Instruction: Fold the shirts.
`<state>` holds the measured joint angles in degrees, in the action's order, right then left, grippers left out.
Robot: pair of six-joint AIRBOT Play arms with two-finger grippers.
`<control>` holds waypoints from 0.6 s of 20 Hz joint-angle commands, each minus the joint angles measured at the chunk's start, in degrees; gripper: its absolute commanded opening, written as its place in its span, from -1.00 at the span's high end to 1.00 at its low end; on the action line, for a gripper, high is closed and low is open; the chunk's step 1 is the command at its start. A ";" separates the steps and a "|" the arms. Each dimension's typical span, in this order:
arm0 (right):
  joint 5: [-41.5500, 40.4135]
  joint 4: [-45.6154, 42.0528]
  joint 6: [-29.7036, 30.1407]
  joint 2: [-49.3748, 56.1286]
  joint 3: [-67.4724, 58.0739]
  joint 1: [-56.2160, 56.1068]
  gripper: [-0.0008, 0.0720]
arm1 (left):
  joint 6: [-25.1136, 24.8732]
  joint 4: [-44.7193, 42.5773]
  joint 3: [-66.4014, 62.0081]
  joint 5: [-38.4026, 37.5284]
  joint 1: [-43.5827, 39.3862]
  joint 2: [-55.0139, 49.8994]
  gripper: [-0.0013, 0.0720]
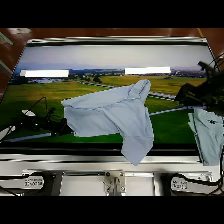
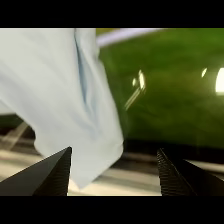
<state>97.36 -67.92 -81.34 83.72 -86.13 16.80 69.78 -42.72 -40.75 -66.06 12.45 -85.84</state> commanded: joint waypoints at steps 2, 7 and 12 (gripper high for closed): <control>-9.38 5.14 1.66 -4.96 22.14 -1.03 -0.75 | -5.27 0.74 -0.07 -2.38 -0.20 3.80 0.86; -20.81 4.15 -0.83 -5.66 42.91 -4.59 -0.76 | -5.22 0.76 -0.07 -2.54 -0.20 9.70 0.86; -32.04 5.29 -3.98 -5.66 47.76 -11.82 -0.76 | -5.03 1.55 -0.17 -2.93 -0.20 11.80 0.86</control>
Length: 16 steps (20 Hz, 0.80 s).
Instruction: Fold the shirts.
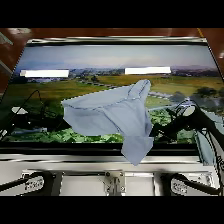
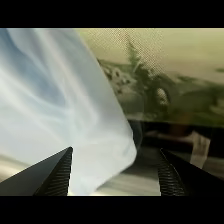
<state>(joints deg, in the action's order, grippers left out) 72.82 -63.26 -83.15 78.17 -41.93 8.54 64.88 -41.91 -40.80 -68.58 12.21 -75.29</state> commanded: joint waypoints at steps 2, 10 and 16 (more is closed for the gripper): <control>-9.31 0.63 -4.07 -0.11 3.56 -5.03 -0.63 | -0.15 2.16 -0.13 -0.46 0.04 1.25 0.86; -7.50 1.77 -0.74 -8.98 -2.78 -6.12 0.81 | 1.60 2.49 -10.32 -0.92 0.04 6.34 0.87; -17.77 -1.92 4.83 -31.65 -37.97 -6.14 0.81 | 3.67 2.25 -47.10 1.46 0.11 22.21 0.87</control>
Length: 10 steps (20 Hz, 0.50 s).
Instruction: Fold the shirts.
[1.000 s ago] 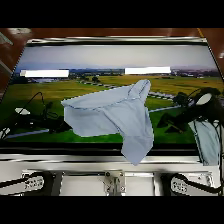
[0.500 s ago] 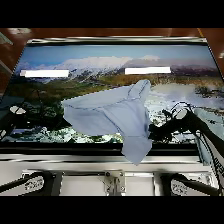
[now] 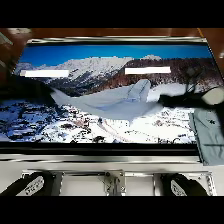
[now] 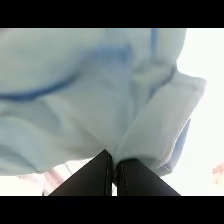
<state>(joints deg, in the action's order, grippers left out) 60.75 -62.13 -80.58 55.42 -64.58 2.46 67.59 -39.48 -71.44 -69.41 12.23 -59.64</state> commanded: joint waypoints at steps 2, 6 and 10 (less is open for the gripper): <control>-4.76 -8.04 1.79 -11.67 -28.92 -0.07 0.81 | 5.70 -2.78 -29.44 5.60 0.83 9.88 0.87; -2.71 -10.23 -1.01 -12.50 -47.47 -0.07 0.81 | 15.37 -9.88 -45.55 6.84 1.79 12.87 0.87; 8.26 -10.23 -3.56 -12.59 -53.22 -0.07 0.81 | 18.69 -12.59 -47.08 1.57 1.73 17.27 0.87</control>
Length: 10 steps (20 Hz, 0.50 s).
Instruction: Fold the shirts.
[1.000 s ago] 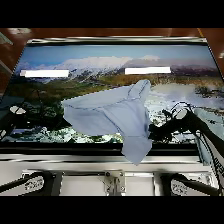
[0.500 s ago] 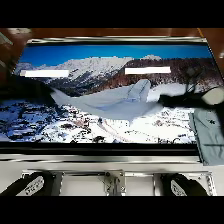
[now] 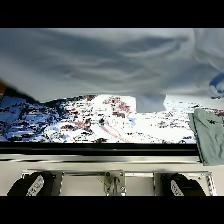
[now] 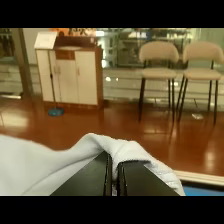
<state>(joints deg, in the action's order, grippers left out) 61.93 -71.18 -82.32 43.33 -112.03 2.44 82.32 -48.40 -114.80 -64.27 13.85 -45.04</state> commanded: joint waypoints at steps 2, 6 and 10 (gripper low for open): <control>13.07 -3.08 -1.77 -0.52 -5.75 -0.04 0.81 | 3.98 -7.67 -3.69 -13.25 0.13 2.95 0.87; 18.16 -7.26 -1.95 0.20 -5.68 -0.04 0.81 | 4.55 -16.02 0.85 -28.22 0.11 2.95 0.87; 30.60 -7.32 -4.20 6.64 -5.33 -0.04 0.81 | 3.08 -18.14 10.75 -30.71 0.11 2.89 0.86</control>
<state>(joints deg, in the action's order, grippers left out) 82.59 -77.38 -84.86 46.09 -117.43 2.44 86.39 -63.33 -109.97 -90.11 13.91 -42.22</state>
